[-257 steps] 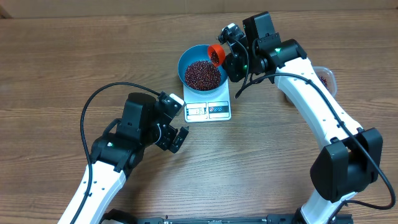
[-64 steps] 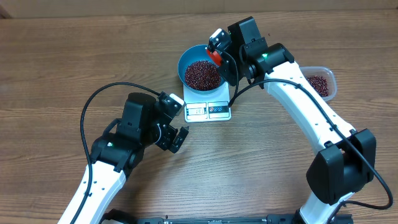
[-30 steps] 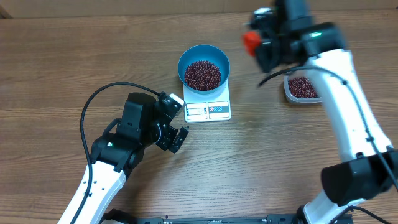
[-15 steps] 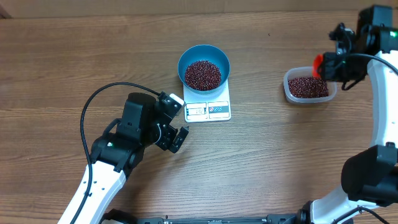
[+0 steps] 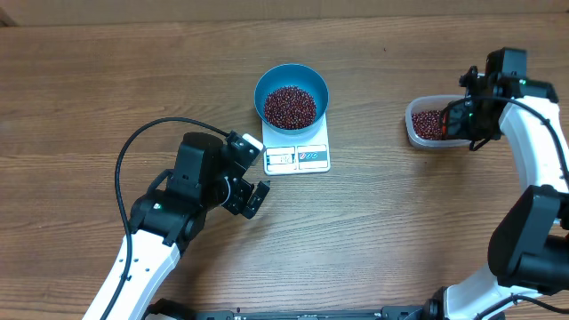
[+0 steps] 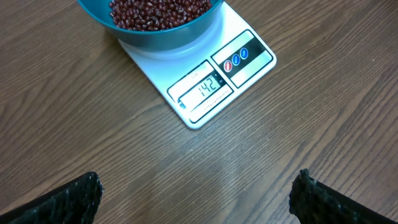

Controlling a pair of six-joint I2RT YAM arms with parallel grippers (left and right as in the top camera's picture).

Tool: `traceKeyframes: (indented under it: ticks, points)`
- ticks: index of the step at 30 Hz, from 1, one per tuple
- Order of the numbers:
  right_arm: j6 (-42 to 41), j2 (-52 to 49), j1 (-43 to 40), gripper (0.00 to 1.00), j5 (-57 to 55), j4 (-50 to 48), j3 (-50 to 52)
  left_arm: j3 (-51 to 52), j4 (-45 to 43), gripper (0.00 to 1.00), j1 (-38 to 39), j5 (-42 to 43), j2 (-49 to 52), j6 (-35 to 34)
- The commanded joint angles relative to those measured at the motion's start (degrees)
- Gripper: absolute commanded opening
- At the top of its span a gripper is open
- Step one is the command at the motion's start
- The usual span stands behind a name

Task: Scoop item into bowl and weigh 150g on scale
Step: 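Dip the red scoop into the tub beans and lift it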

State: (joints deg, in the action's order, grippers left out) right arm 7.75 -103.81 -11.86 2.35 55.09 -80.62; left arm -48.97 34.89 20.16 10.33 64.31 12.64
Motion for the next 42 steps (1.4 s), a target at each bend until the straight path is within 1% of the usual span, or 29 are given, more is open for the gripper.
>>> traceKeyframes:
  ticks: [1, 8, 13, 17, 20, 27, 33, 37, 40, 42]
  points:
    - [-0.81, 1.46, 0.28, 0.04, -1.14, -2.82, 2.71, 0.48, 0.02, 0.99, 0.11, 0.66, 0.31, 1.31]
    - [-1.81, 1.14, 1.95, 0.04, 2.23, -6.95, 6.29, 0.48, 0.02, 1.0, 0.11, 0.66, 0.31, 1.31]
    - [-1.79, 1.14, 3.5, 0.04, 4.5, -7.23, 7.06, 0.48, 0.02, 0.99, 0.11, 0.66, 0.31, 1.31]
    - [-2.91, 1.16, 2.78, 0.04, 7.08, -7.15, 6.47, 0.48, 0.02, 1.0, 0.11, 0.66, 0.31, 1.31]
    - [-3.48, 1.16, 0.68, 0.04, 10.84, -6.62, 5.4, 0.48, 0.02, 1.0, 0.11, 0.66, 0.31, 1.31]
    - [-3.21, 1.16, -6.75, 0.04, 26.14, -5.97, 4.74, 0.48, 0.02, 1.0, 0.11, 0.66, 0.31, 1.31]
    - [-2.78, 1.16, -11.78, 0.04, 36.26, -5.35, 4.74, 0.48, 0.02, 1.0, 0.11, 0.66, 0.31, 1.31]
    - [-0.66, 1.18, -14.49, 0.04, 44.02, -4.85, 4.74, 0.48, 0.02, 0.99, 0.11, 0.66, 0.31, 1.31]
    - [-0.17, 1.49, -15.67, 0.04, 47.52, -4.17, 4.72, 0.48, 0.02, 1.0, 0.11, 0.66, 0.31, 1.31]
    - [-0.17, 2.1, -15.87, 0.04, 47.93, -3.65, 4.72, 0.48, 0.02, 1.0, 0.11, 0.66, 0.31, 1.31]
